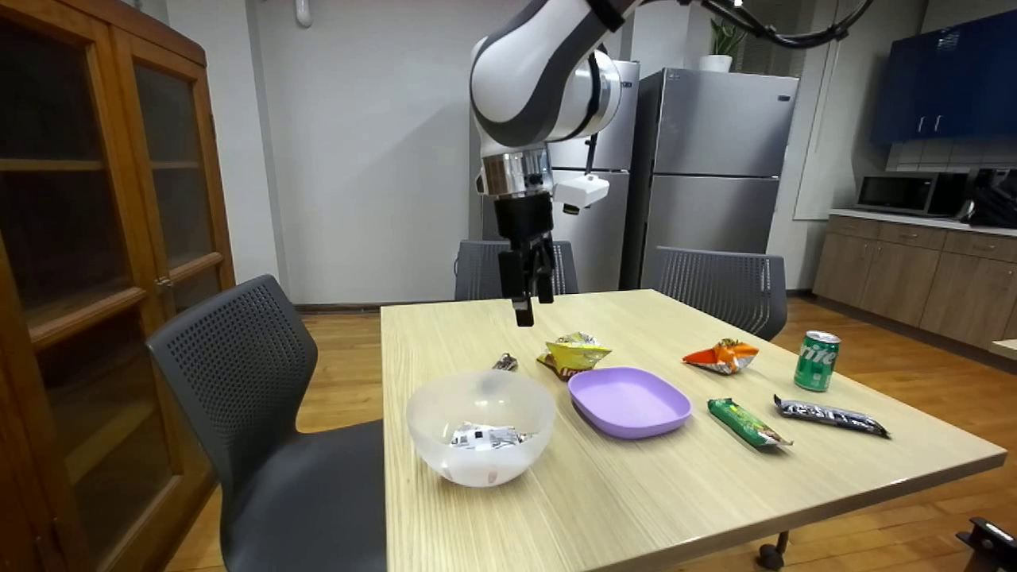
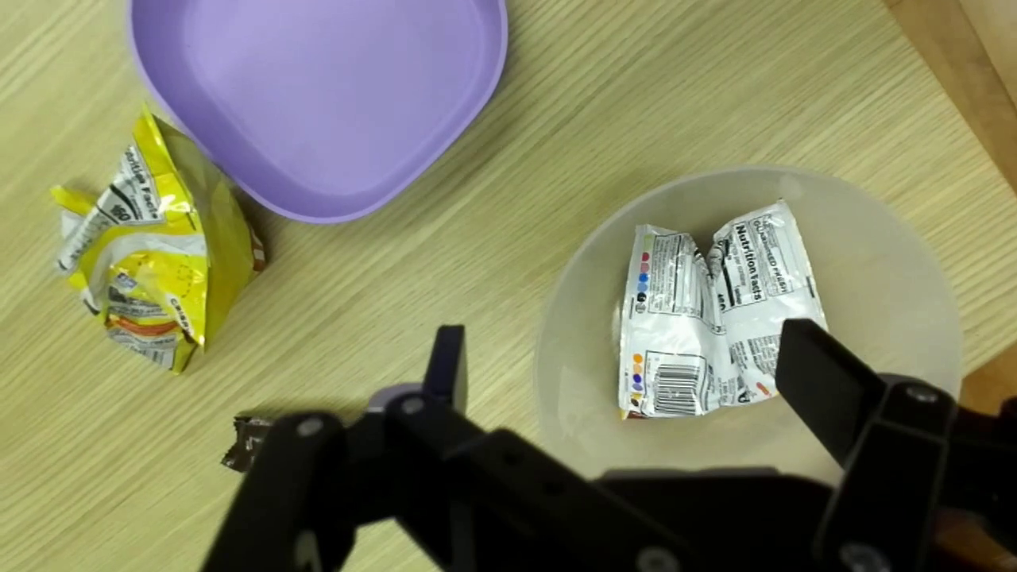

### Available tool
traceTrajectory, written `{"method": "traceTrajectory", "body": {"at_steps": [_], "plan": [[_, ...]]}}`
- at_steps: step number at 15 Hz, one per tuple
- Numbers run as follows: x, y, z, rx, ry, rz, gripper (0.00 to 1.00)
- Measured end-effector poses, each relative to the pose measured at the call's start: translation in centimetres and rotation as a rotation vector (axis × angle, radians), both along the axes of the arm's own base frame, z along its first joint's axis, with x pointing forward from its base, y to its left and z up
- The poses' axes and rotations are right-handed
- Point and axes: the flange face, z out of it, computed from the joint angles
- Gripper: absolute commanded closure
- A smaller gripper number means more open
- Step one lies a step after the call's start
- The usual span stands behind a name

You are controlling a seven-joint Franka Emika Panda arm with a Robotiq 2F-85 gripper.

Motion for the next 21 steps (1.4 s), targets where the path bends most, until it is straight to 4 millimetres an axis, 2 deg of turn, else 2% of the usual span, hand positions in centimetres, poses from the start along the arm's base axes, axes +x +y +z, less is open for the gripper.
{"method": "traceTrajectory", "body": {"at_steps": [7, 10, 15, 21], "plan": [[3.3, -7.9, -2.2, 0.022, 0.021, -0.209, 0.0], [4.5, -10.5, -2.8, 0.026, 0.017, -0.278, 0.0], [6.6, -13.2, -4.8, 0.035, 0.017, -0.431, 0.0], [9.2, -14.8, -7.2, 0.035, 0.013, -0.575, 0.0]]}}
